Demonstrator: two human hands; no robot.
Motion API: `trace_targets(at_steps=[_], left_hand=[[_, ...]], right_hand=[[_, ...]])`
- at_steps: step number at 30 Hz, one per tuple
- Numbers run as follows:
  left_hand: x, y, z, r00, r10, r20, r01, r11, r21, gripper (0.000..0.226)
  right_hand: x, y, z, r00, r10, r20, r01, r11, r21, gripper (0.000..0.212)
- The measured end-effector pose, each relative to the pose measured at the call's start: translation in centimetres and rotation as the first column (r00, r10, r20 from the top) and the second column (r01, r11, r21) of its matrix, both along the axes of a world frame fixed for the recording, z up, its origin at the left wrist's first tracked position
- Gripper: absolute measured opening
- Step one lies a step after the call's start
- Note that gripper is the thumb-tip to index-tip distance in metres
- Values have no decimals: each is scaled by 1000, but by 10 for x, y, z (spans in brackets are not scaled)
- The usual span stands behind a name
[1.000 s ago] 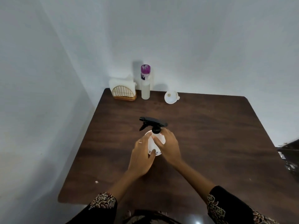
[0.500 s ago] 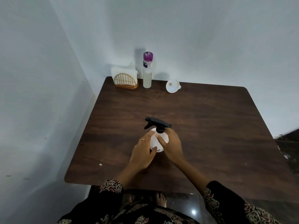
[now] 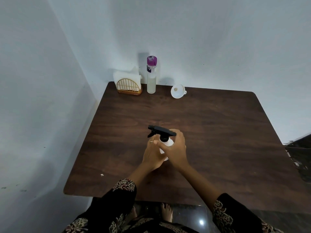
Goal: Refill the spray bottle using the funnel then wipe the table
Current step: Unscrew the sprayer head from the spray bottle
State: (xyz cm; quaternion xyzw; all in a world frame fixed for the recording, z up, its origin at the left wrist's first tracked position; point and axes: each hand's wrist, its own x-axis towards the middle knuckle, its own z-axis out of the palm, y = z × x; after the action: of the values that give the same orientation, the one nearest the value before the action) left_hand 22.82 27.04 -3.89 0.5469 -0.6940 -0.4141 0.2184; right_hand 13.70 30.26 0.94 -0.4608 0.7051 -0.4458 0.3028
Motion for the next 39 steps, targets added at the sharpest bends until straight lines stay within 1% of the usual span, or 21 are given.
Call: trace_targets(at_steps=[1, 2, 5, 7, 9, 11, 12, 13, 14, 16, 17, 19, 21, 23, 26, 28, 30, 32, 34, 37, 39], left_hand=[[-1, -2, -3, 1000, 8, -14, -8, 1000, 20, 62], [-2, -4, -7, 1000, 7, -20, -6, 999, 40, 63], [-3, -4, -19, 1000, 24, -13, -23, 994, 103, 84], [-4, -3, -22, 999, 29, -22, -25, 990, 136, 89], [-4, -2, -19, 1000, 17, -24, -14, 990, 141, 92], [-3, -2, -18, 999, -1, -33, 5, 991, 137, 87], [-3, -2, -18, 999, -6, -37, 11, 991, 134, 82], [-3, -2, -18, 999, -7, -50, 13, 992, 125, 77], [-3, -3, -19, 997, 4, -72, 5, 993, 115, 70], [-3, -3, -21, 991, 22, -132, -10, 996, 93, 57], [-3, -3, -22, 990, 19, -140, -6, 996, 92, 55], [-3, -2, -20, 995, 2, -102, 9, 993, 114, 58], [-2, -1, -18, 998, -6, -65, 15, 990, 140, 56], [-1, -2, -19, 999, -8, -52, 15, 989, 149, 55], [-3, -2, -22, 999, -16, -50, 22, 991, 130, 56], [-4, -2, -24, 994, 1, -107, 13, 992, 126, 52], [-4, -3, -28, 990, 12, -140, 5, 993, 120, 48], [-4, -2, -28, 996, -8, -92, 19, 993, 118, 54], [-3, -2, -24, 999, -20, -39, 25, 992, 123, 71], [-1, -1, -22, 999, -33, -15, 35, 991, 132, 79], [-1, -2, -22, 999, -37, -22, 39, 992, 122, 75]], right_hand=[[1, -2, 1, 999, -29, 14, 29, 1000, -8, 45], [0, -3, 2, 998, -57, 11, 57, 998, -3, 40], [-4, -2, 4, 996, -75, -57, 77, 996, 32, 35], [-5, 0, 7, 996, -61, -65, 65, 996, 62, 32], [-8, 1, 6, 1000, -4, -14, 5, 995, 98, 30], [-15, -1, 3, 994, 98, 43, -103, 986, 131, 21], [-19, -2, 4, 986, 155, 54, -161, 976, 147, 26], [-20, -3, 4, 980, 187, 68, -195, 968, 158, 37], [-20, -4, 4, 978, 187, 91, -200, 967, 156, 45], [-17, -4, 9, 983, 128, 130, -144, 982, 119, 56], [-14, -3, 10, 985, 86, 152, -101, 990, 100, 60], [-10, -2, 11, 985, 0, 172, -11, 998, 61, 63], [-8, 0, 10, 988, -55, 144, 49, 998, 49, 63], [-6, 4, 7, 991, -43, 130, 38, 999, 39, 62], [-5, 7, 1, 988, 8, 156, -14, 999, 34, 66], [-4, 5, 0, 986, 24, 167, -31, 999, 41, 72], [-2, 2, 2, 986, -11, 168, 0, 998, 64, 75], [-2, -2, 1, 982, -54, 182, 42, 997, 68, 64], [-4, -4, 0, 986, -77, 148, 65, 995, 80, 47], [-10, -3, -2, 998, -9, 69, 1, 993, 119, 29], [-16, -3, -1, 993, 94, 67, -104, 979, 177, 27]])
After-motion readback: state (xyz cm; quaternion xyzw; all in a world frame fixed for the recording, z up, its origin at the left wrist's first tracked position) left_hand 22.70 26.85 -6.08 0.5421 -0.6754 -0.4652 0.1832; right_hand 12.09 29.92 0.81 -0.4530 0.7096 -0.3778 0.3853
